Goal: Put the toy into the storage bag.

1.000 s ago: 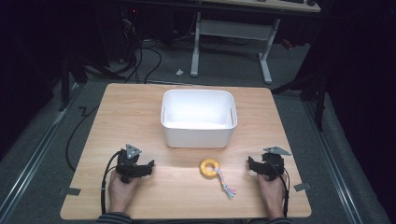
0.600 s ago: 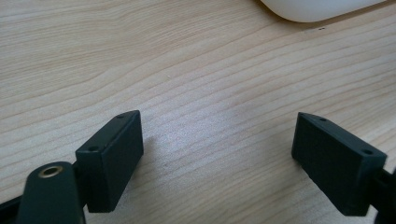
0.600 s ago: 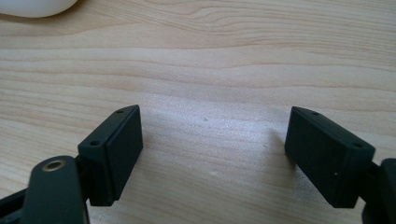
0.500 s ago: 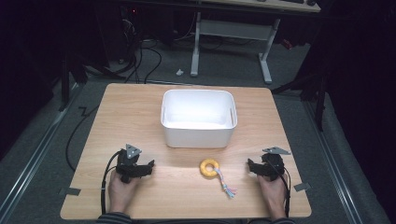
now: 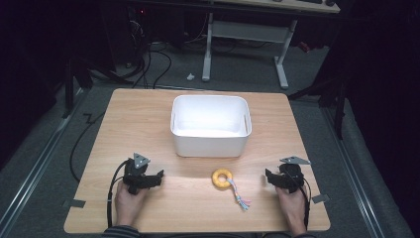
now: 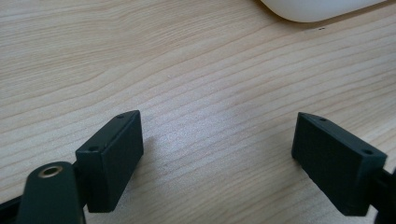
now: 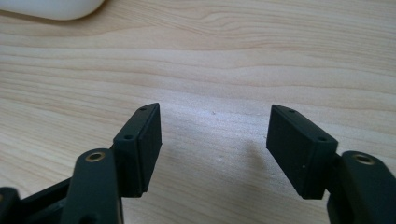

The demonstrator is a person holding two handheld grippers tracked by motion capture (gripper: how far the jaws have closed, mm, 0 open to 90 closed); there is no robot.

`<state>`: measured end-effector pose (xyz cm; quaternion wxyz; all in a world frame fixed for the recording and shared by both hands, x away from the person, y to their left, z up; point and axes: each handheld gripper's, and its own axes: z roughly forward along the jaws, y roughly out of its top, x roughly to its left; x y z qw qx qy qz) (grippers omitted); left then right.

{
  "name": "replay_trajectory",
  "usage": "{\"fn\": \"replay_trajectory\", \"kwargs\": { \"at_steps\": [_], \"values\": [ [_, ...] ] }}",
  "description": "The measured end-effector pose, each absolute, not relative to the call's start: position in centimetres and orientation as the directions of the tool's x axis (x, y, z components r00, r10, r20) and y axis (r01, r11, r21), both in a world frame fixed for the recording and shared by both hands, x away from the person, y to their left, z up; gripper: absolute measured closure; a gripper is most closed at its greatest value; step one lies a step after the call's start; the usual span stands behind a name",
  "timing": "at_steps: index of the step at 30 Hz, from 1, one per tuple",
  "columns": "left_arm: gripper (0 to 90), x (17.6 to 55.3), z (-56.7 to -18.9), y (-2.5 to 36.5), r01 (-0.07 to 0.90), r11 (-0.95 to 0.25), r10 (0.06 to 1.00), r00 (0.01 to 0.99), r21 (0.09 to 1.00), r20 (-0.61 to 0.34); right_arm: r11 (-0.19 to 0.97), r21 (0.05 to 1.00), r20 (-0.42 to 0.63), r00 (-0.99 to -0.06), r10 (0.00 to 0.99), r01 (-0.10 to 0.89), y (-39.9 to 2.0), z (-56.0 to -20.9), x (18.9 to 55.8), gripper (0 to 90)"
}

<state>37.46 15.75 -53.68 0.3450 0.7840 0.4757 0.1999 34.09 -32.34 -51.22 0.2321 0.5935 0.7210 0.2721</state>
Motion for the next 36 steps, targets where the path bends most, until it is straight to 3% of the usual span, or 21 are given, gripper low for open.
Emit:
{"fn": "replay_trajectory", "kwargs": {
  "at_steps": [36],
  "values": [
    [16.7,37.5,-53.7,15.7,0.608,-0.311,0.884,0.468,0.731,-0.014,0.223,0.706,0.074,-0.384,0.92,0.672,-28.8,-48.0,33.2,49.2]
  ]
}}
